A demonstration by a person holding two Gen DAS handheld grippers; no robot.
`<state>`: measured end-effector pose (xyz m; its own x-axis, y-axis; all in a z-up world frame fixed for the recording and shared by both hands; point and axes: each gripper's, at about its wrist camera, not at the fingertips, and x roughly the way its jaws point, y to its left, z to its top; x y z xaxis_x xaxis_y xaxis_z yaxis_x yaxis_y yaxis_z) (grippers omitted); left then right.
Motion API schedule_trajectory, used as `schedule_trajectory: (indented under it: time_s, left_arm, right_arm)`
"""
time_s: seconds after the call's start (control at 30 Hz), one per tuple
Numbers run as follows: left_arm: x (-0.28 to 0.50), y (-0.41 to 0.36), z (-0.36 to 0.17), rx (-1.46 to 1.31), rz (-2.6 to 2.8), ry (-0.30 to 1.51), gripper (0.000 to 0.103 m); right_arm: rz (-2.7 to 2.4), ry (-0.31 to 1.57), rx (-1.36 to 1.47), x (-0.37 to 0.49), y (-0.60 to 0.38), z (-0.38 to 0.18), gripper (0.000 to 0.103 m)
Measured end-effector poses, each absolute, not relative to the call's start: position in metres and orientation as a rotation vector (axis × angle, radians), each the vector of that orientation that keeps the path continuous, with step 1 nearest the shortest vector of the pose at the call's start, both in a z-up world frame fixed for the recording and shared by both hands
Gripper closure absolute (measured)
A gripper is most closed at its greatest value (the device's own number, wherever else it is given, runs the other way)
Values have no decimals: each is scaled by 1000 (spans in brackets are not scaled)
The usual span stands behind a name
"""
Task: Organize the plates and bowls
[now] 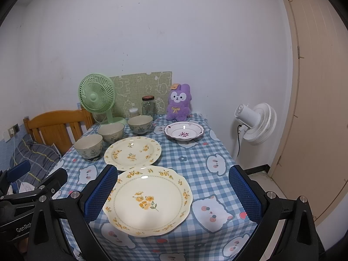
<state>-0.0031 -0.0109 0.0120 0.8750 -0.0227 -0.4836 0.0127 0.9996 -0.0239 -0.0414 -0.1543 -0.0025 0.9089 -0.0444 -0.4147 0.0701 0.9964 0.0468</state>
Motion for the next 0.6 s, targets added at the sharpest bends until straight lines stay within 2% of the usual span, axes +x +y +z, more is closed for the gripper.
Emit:
schedule_trajectory:
  time_s: [0.6]
  left_arm:
    - [-3, -10, 10, -23, -16, 505, 2]
  right_arm:
    - [-54, 434, 65, -39, -156, -6, 1]
